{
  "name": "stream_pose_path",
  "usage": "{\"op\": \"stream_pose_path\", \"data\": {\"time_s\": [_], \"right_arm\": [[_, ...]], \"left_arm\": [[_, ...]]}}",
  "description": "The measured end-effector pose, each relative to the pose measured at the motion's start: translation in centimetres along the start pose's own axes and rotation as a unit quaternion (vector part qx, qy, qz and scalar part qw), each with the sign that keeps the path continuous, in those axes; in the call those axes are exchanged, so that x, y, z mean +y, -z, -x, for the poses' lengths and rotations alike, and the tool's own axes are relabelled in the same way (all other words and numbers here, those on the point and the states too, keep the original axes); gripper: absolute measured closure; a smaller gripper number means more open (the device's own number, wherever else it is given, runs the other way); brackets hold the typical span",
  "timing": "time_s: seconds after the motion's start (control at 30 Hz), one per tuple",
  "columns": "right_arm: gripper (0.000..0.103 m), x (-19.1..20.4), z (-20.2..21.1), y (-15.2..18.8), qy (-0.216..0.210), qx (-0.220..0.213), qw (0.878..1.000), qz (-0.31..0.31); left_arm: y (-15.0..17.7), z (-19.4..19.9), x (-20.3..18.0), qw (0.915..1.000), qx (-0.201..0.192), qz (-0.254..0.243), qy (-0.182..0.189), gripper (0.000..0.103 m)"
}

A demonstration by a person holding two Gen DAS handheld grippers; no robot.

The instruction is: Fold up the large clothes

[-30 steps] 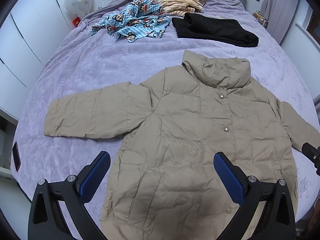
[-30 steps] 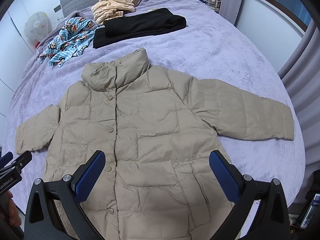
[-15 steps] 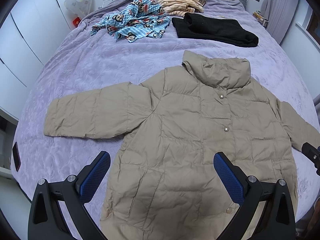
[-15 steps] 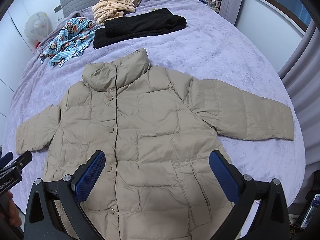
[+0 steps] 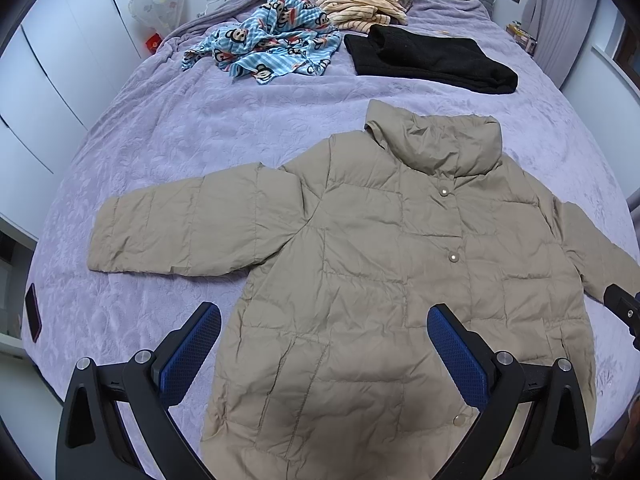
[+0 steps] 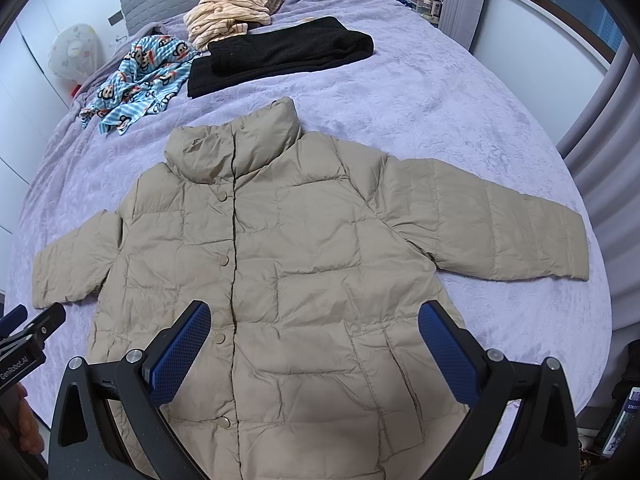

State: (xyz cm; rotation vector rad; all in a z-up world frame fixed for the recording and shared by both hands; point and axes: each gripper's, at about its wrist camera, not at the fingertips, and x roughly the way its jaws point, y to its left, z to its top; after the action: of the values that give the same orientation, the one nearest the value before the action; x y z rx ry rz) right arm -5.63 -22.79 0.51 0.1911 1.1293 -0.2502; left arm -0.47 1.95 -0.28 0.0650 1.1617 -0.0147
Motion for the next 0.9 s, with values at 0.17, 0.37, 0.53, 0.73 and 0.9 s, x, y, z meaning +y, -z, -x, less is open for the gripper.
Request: {"op": "stream_pose_path", "data": {"time_s": [0.17,0.37,0.53,0.73,0.9], "right_arm": [[0.000,0.0,0.0,0.0,0.000,0.000,1.000,0.000],[0.000,0.0,0.0,0.0,-0.001,0.000,1.000,0.000],[0.000,0.1,0.0,0.0,-0.001,0.000,1.000,0.000],[0.000,0.4,-0.1,0.1,-0.001,0.003,1.000,0.001],[0.000,1.1,-0.5,0.3,0.001,0.009,1.000,0.005]], "left_arm": [[0.0,0.0,0.0,1.0000,0.000,0.000,0.000,0.000],[0.0,0.0,0.0,1.0000,0.000,0.000,0.000,0.000],[0.1,-0.1,0.0,1.0000,0.000,0.000,0.000,0.000],[0.4,-0.3,0.3,1.0000,0.001,0.003,0.003,0.000],[0.7,-1.2,1.0,0.9999,0.008,0.009,0.005,0.000]]}}
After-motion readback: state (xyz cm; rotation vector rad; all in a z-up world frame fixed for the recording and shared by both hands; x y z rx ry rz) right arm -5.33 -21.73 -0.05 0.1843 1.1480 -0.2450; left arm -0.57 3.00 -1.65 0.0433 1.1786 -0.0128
